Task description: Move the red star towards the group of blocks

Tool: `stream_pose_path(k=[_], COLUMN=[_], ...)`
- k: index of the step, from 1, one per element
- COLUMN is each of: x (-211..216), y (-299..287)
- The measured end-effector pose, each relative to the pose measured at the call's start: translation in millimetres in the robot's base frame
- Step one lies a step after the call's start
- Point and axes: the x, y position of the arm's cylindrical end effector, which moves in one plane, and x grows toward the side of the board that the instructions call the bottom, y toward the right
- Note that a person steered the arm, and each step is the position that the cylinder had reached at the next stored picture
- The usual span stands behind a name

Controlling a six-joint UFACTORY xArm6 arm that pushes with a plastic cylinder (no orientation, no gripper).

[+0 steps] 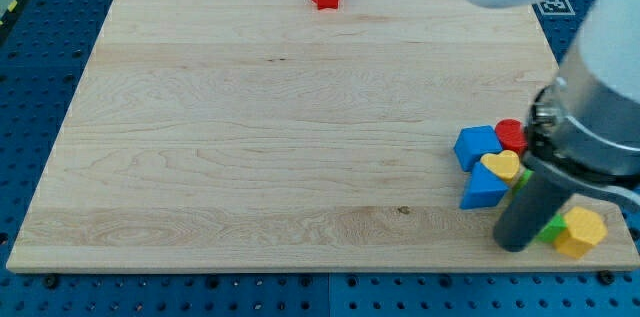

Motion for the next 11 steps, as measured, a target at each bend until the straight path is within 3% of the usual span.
stream_pose_path(k=[1, 3, 4, 6, 7, 8, 9, 10, 11], x=[4.4, -0.4, -61.2, -228.3, -273.8, -305.5, -362.9, -411.1, -403.8], y=[0.1, -125.4, -170.6, -178.7, -180.4, -231.9, -269.4, -249.8, -230.7])
